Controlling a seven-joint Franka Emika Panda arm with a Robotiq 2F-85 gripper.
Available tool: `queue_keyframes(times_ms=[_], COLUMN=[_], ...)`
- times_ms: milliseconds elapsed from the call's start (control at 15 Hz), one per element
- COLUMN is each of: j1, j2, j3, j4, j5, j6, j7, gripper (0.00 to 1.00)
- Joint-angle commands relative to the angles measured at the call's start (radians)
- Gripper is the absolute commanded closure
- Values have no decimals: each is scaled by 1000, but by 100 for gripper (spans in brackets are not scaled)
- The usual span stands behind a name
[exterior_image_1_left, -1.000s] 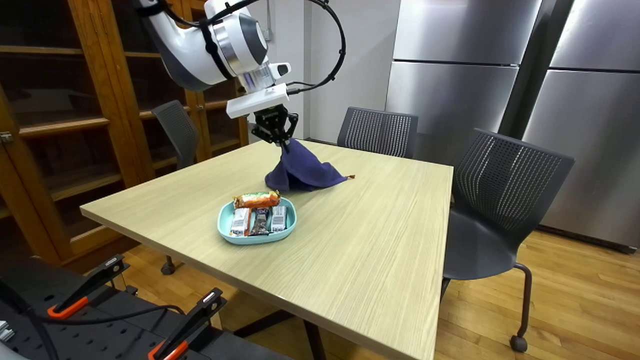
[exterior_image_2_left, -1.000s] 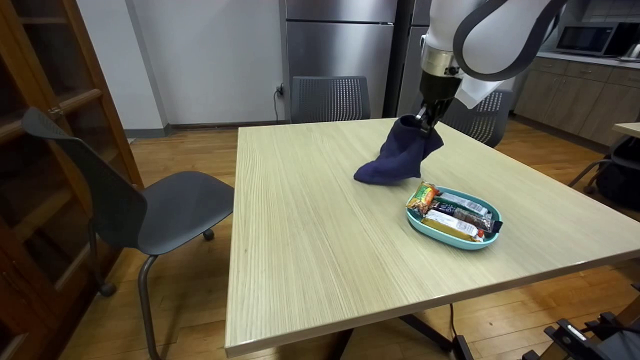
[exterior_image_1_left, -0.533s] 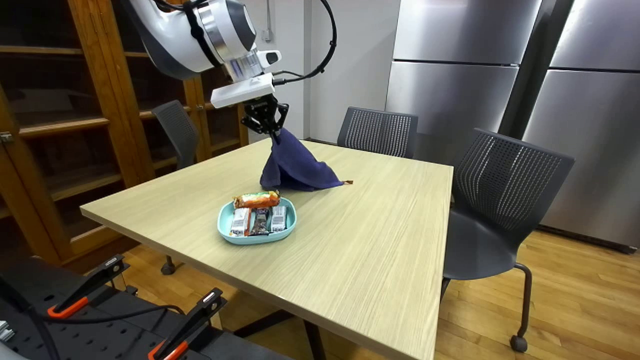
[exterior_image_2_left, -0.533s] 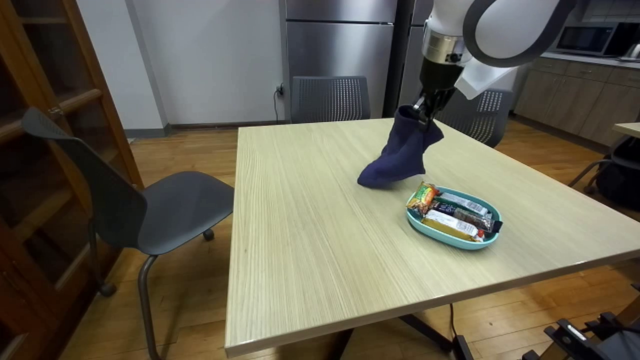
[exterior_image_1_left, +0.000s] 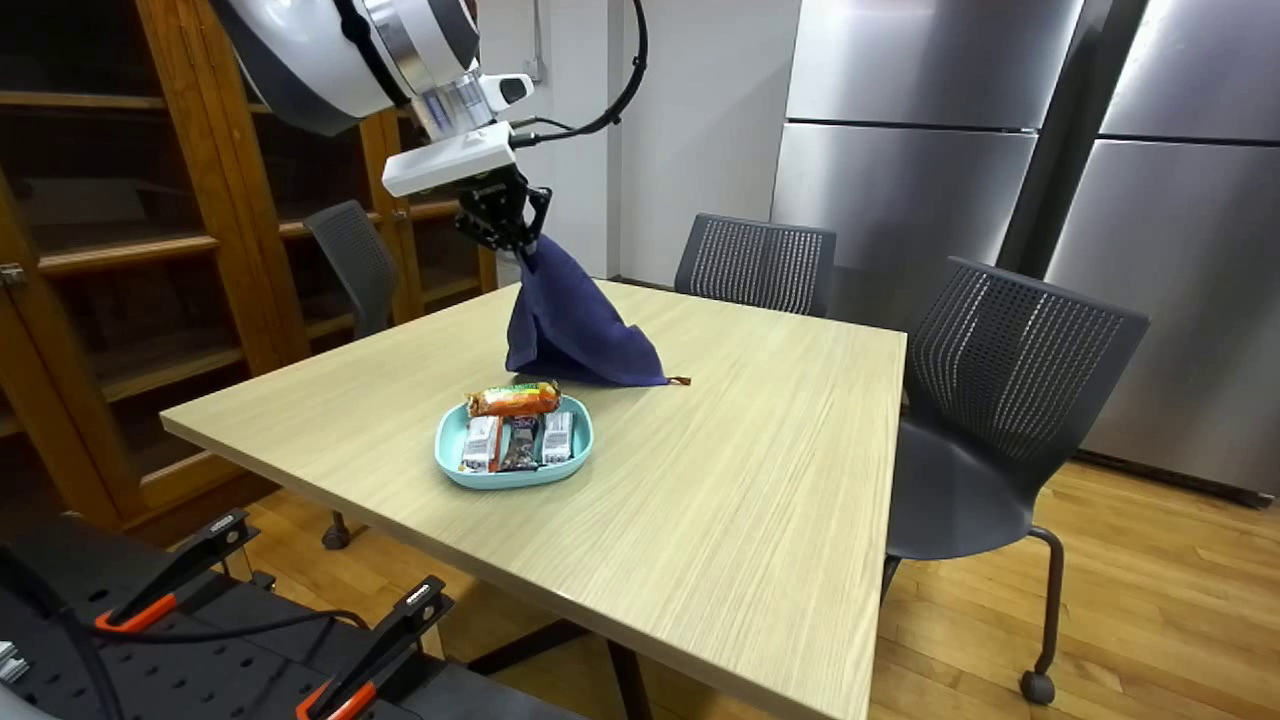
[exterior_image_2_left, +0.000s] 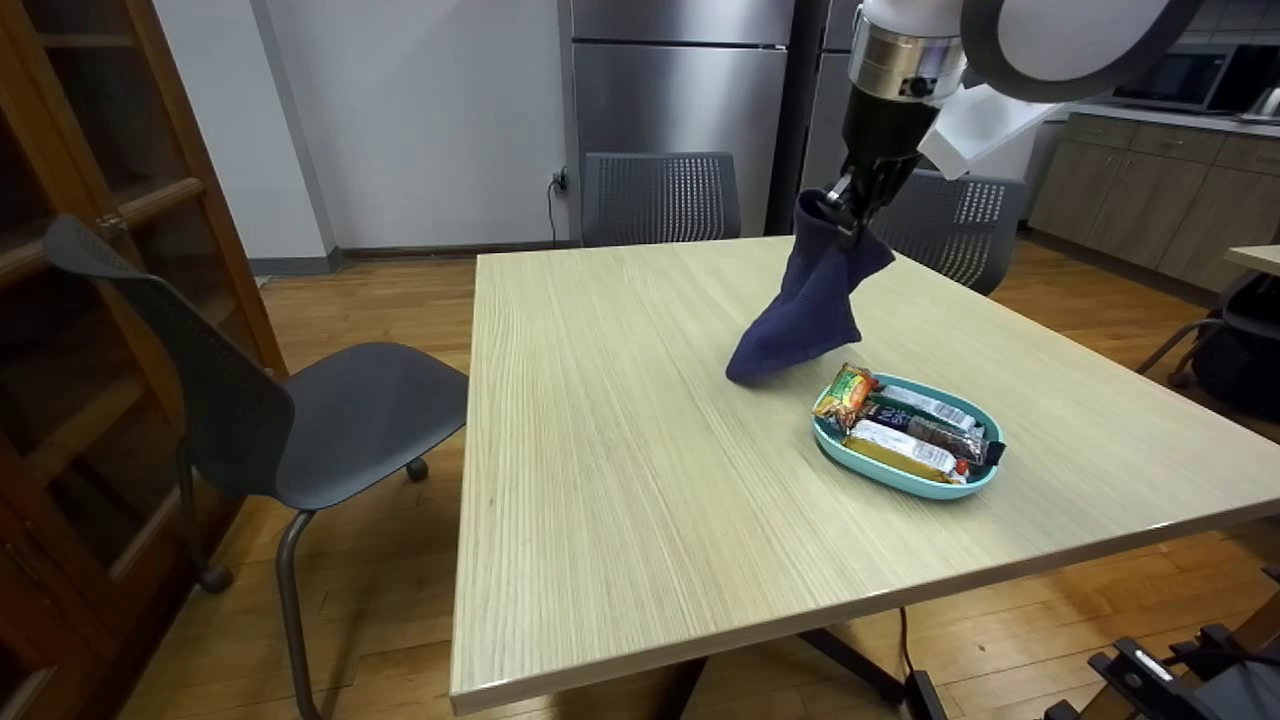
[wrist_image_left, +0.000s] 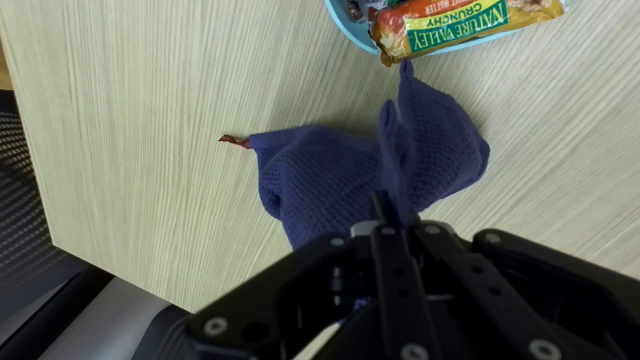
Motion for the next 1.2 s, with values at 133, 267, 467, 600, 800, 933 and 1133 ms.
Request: queue_keyframes(times_ms=[133, 267, 467, 600, 800, 933, 1133], j1=[21, 15, -101, -141, -185, -210, -239], j2=[-109, -141, -179, -205, -240, -260, -281], j3=[-23, -16, 107, 155, 206, 226, 243], j4=[-68, -93, -124, -147, -174, -192, -214], j5=[-119, -125, -120, -104, -95, -93, -77], j6=[-86, -107, -143, -162, -181, -181, -184], j7=[85, 71, 56, 43, 51, 52, 37], gripper=[99, 99, 99, 99, 99, 99, 99])
